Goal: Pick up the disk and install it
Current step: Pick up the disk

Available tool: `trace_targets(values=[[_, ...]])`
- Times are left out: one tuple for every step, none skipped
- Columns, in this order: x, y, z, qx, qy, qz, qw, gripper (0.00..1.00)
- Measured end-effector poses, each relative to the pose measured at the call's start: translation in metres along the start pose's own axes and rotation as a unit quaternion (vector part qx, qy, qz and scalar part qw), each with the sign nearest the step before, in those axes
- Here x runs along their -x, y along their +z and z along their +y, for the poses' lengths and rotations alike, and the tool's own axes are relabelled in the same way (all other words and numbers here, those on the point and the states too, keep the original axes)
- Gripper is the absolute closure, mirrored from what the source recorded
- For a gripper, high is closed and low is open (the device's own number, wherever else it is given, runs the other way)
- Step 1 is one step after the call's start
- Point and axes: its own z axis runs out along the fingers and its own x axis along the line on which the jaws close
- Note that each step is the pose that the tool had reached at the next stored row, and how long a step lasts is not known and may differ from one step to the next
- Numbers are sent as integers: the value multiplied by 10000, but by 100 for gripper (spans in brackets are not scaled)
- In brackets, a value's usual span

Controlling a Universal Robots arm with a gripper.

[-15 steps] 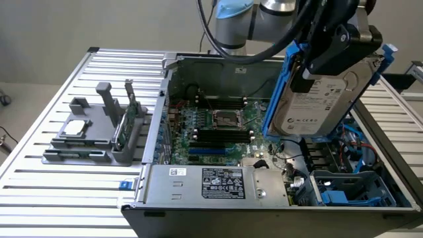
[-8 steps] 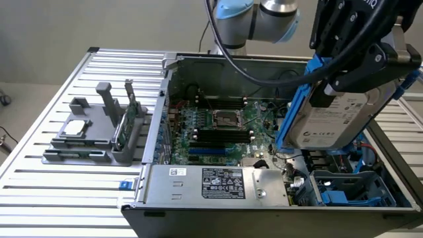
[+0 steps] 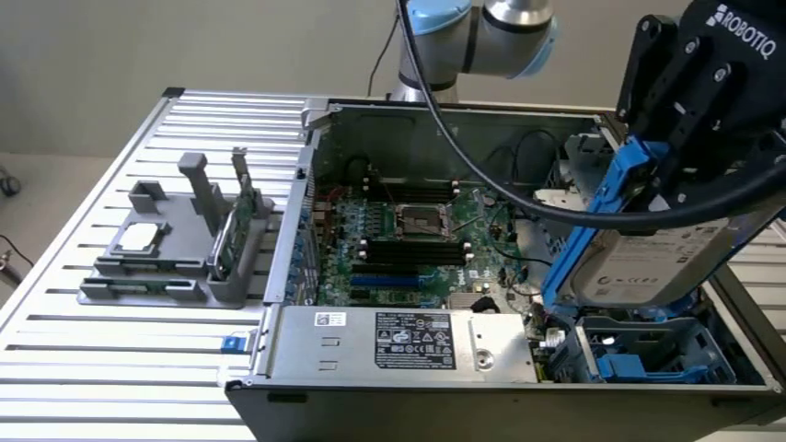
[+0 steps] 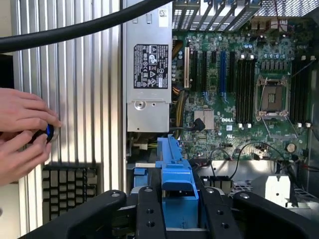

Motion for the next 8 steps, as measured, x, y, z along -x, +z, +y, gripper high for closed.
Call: trace_targets(values=[[-17, 2, -43, 0, 0, 2, 10000, 67], [-28, 5, -88, 0, 0, 1, 10000, 67], [-32, 8, -133, 0, 0, 0, 10000, 67], [-32, 7, -178, 0, 0, 1, 10000, 67], [-33, 11, -225, 0, 0, 0, 10000, 67], [-34, 16, -266, 0, 0, -1, 10000, 67], [-33, 17, -308, 0, 0, 2, 10000, 67], [-33, 25, -347, 0, 0, 0, 10000, 67]])
